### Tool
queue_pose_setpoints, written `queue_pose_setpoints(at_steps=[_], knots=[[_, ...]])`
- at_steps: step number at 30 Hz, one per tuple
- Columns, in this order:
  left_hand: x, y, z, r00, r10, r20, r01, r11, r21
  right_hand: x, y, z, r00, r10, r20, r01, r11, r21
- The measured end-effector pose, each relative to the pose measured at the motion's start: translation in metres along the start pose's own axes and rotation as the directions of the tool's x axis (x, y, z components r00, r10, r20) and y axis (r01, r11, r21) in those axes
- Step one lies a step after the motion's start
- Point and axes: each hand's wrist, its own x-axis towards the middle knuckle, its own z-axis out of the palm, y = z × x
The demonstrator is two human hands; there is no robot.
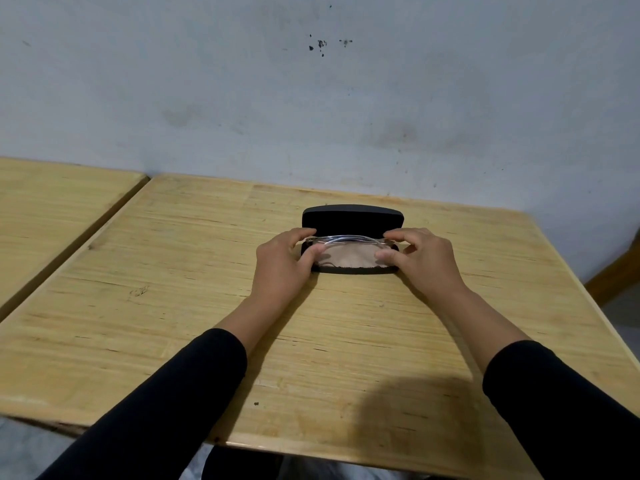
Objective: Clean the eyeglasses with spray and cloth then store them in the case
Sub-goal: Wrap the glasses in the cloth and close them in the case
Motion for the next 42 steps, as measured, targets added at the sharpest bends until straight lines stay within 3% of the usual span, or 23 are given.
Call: queue_pose_setpoints(at_steps=[13, 20, 25, 32, 37, 42], knots=[[-0.001, -0.003, -0.004, 0.994, -0.081, 0.068, 0.087, 0.991, -0.098, 0.000, 0.003, 0.001, 0.999, 0.038, 0.029, -0.037, 0.999, -0.011], [0.001, -0.011, -0.013, 0.970, -0.136, 0.203, 0.166, 0.977, -0.136, 0.003, 0.005, -0.005, 0.958, 0.206, -0.197, -0.141, 0.943, 0.300], [0.002, -0.010, -0.013, 0.967, -0.122, 0.224, 0.158, 0.976, -0.148, 0.021, 0.010, -0.002, 0.976, 0.216, -0.036, -0.185, 0.900, 0.395], [0.002, -0.011, -0.012, 0.967, -0.130, 0.220, 0.166, 0.974, -0.155, 0.030, 0.017, 0.003, 0.938, 0.303, 0.166, -0.336, 0.682, 0.650], [0.001, -0.011, -0.013, 0.964, -0.133, 0.229, 0.171, 0.973, -0.153, 0.028, 0.017, -0.001, 0.926, 0.313, 0.211, -0.365, 0.604, 0.709], [0.000, -0.011, -0.013, 0.964, -0.130, 0.231, 0.165, 0.976, -0.142, 0.021, 0.020, -0.004, 0.944, 0.241, 0.226, -0.328, 0.608, 0.723]])
